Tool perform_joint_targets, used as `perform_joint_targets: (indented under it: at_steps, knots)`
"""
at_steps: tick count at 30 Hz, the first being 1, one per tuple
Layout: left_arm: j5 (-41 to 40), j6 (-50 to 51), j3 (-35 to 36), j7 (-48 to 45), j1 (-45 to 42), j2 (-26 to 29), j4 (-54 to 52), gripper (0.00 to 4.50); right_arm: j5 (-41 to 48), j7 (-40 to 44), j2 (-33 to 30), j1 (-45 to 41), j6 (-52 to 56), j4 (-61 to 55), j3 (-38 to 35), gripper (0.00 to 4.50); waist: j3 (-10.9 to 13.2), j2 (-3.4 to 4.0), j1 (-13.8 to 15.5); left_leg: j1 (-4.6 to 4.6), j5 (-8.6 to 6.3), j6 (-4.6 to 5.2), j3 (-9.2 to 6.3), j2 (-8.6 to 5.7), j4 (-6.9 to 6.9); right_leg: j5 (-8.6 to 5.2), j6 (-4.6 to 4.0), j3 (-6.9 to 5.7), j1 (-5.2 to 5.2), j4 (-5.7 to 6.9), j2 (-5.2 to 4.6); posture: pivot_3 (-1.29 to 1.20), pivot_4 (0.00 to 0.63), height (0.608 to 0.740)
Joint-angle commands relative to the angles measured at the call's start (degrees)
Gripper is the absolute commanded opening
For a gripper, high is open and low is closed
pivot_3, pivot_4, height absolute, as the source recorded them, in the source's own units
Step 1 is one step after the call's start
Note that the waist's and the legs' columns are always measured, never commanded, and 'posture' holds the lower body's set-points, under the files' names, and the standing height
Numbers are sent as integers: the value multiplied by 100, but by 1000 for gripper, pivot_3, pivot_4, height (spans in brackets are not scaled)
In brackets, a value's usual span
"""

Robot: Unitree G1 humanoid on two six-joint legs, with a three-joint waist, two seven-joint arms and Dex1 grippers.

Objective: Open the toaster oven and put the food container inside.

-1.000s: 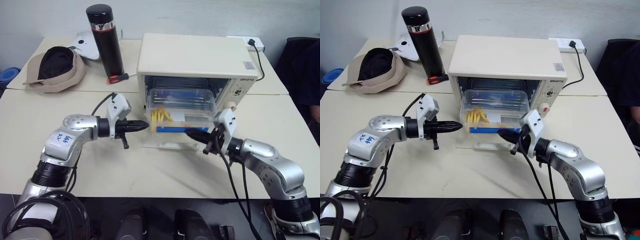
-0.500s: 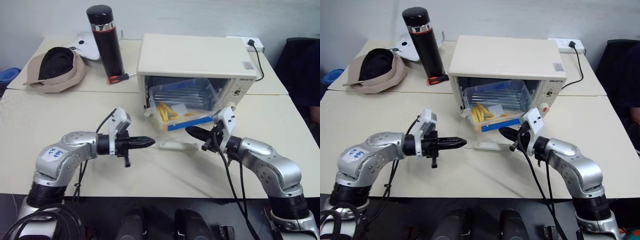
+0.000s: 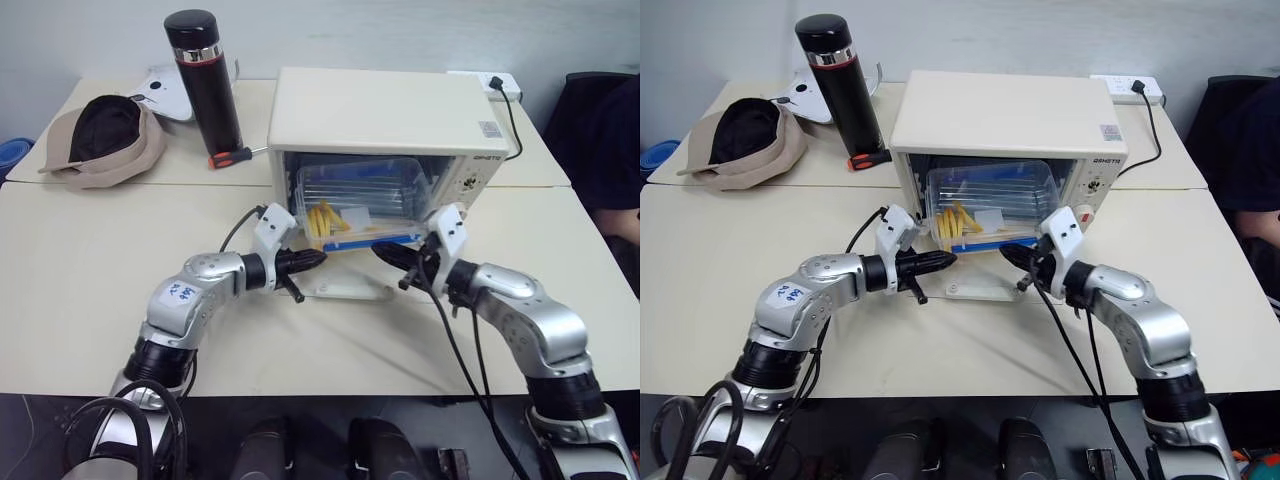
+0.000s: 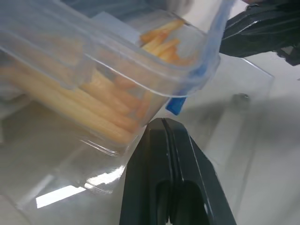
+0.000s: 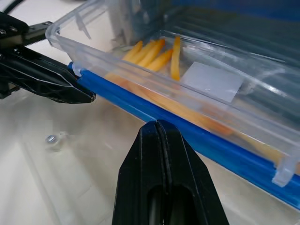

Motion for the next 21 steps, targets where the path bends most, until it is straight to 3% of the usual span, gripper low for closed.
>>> perform_joint_targets:
  at_steps: [1, 7, 10, 16, 21]
  knots:
    - [237, -375, 277, 400, -264, -253, 273, 0, -372, -139, 139, -183, -364, 317, 68, 10, 0, 0, 10, 0, 0, 0, 0, -1, 1, 0, 0, 0, 1, 0, 0, 0, 150, 740]
    - [511, -1082, 952, 1403, -1063, -994, 1566, 0, -808, -385, 734, -771, -931, 1223, 114, 10, 0, 0, -6, -3, 2, 0, 1, -1, 2, 0, 0, -7, -3, 5, 2, 0, 150, 740]
    - [547, -1227, 1083, 1449, -1278, -1122, 1977, 0, -1000, -457, 923, -1004, -1213, 1594, 101, 10, 0, 0, -8, -3, 3, 1, 2, -1, 4, 0, 1, -16, -3, 6, 2, 0, 150, 740]
    - [461, -1168, 976, 1004, -1220, -1055, 1832, 0, -1239, -550, 1100, -1317, -1541, 2055, 48, 10, 0, 0, -13, -3, 5, -1, 3, -2, 4, 0, 1, -19, -3, 8, 4, 0, 150, 740]
    - [145, -684, 818, 91, -768, -495, 879, 0, -1227, -589, 1071, -1395, -1589, 2032, -141, 10, 0, 0, -54, -1, 7, -5, 9, 1, -4, 0, 1, -16, -9, 9, 7, 0, 150, 740]
